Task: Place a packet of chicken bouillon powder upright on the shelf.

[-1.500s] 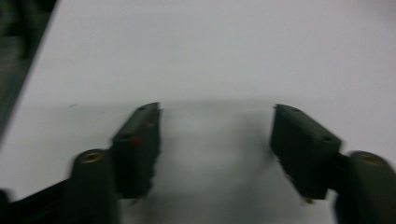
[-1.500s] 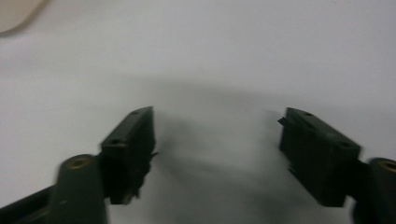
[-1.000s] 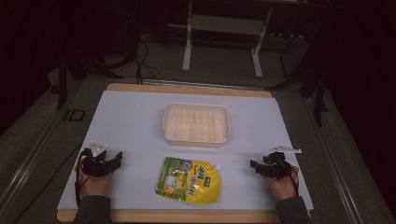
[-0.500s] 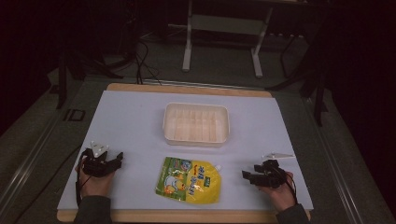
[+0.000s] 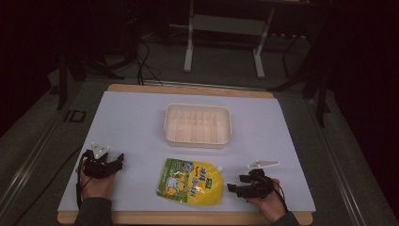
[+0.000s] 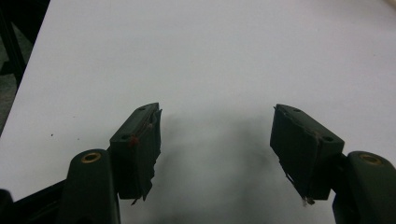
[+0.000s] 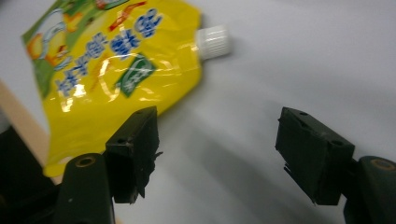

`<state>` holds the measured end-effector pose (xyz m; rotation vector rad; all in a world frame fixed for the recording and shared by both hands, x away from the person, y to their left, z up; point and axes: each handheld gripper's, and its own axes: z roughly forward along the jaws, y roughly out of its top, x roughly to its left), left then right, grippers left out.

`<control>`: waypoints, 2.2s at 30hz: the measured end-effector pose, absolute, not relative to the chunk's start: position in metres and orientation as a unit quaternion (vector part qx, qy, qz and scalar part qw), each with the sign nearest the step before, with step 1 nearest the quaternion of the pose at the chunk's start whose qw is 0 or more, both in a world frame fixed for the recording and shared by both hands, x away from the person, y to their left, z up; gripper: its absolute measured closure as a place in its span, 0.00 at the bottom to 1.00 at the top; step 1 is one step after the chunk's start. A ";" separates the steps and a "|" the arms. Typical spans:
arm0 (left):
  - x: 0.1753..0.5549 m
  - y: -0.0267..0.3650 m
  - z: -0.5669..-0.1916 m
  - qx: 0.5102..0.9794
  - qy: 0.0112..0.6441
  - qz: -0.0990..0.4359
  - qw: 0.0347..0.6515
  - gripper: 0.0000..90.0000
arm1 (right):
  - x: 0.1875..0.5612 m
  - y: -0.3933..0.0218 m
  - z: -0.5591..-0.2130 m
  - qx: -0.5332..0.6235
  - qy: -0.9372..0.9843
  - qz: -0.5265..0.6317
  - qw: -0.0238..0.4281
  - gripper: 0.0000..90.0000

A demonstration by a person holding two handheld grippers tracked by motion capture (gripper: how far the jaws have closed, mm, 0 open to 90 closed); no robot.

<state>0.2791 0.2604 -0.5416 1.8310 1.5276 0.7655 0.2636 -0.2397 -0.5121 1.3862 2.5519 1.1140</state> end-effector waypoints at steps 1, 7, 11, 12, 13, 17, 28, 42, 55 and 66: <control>0.279 0.260 -0.542 0.695 0.579 0.291 0.313 0.37 | 0.263 -0.238 -0.513 0.445 0.821 0.358 0.010 0.32; 0.279 0.260 -0.542 0.694 0.579 0.293 0.312 0.37 | 0.261 -0.228 -0.518 0.442 0.820 0.364 -0.012 0.32; 0.279 0.260 -0.542 0.694 0.579 0.294 0.312 0.37 | 0.258 -0.221 -0.518 0.439 0.822 0.363 -0.019 0.32; 0.279 0.260 -0.542 0.694 0.579 0.294 0.312 0.37 | 0.258 -0.220 -0.518 0.439 0.821 0.365 -0.022 0.32; 0.279 0.260 -0.542 0.694 0.579 0.294 0.312 0.37 | 0.258 -0.218 -0.517 0.439 0.820 0.367 -0.024 0.32; 0.279 0.260 -0.542 0.694 0.579 0.294 0.313 0.37 | 0.258 -0.211 -0.517 0.433 0.822 0.368 -0.034 0.32; 0.279 0.260 -0.542 0.694 0.579 0.295 0.311 0.37 | 0.256 -0.200 -0.522 0.423 0.831 0.355 -0.063 0.31; 0.278 0.259 -0.541 0.693 0.578 0.297 0.310 0.37 | 0.274 -0.181 -0.524 0.425 0.816 0.373 -0.119 0.38; 0.278 0.259 -0.541 0.693 0.578 0.298 0.311 0.37 | 0.287 -0.172 -0.487 0.361 0.809 0.441 -0.142 0.91; 0.278 0.259 -0.541 0.692 0.578 0.298 0.312 0.37 | 0.292 -0.157 -0.468 0.327 0.804 0.478 -0.137 1.00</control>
